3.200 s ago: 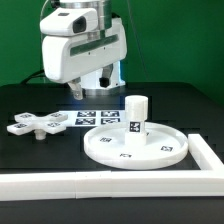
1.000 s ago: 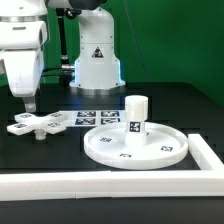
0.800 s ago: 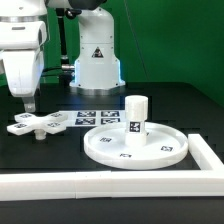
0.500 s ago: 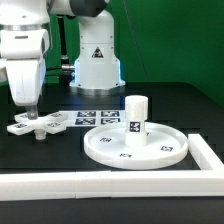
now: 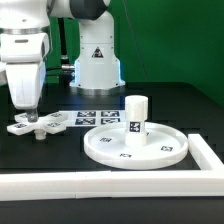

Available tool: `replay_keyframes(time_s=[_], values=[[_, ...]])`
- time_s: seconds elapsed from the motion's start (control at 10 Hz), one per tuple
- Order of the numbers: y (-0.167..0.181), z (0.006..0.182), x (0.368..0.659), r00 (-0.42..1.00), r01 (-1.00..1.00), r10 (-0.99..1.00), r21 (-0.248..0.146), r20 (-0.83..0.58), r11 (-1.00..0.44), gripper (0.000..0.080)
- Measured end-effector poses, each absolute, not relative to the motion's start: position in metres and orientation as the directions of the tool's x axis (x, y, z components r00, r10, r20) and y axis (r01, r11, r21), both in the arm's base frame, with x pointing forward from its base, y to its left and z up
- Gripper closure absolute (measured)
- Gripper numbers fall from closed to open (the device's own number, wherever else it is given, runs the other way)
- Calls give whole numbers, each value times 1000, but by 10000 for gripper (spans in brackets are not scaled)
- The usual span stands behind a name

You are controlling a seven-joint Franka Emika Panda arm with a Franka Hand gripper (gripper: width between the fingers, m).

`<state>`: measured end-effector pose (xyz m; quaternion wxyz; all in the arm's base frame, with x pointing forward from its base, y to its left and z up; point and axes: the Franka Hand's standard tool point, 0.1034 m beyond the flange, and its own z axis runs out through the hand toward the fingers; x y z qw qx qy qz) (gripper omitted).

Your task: Assemble round table

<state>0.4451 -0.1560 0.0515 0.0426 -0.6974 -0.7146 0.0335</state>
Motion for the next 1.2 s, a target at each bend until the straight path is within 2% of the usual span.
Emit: replay_keyframes(time_s=[0.4, 1.2], values=[[-157, 40, 439, -15, 992, 1000, -126, 14, 17, 151], [-150, 33, 440, 45, 990, 999, -138, 9, -43, 151]])
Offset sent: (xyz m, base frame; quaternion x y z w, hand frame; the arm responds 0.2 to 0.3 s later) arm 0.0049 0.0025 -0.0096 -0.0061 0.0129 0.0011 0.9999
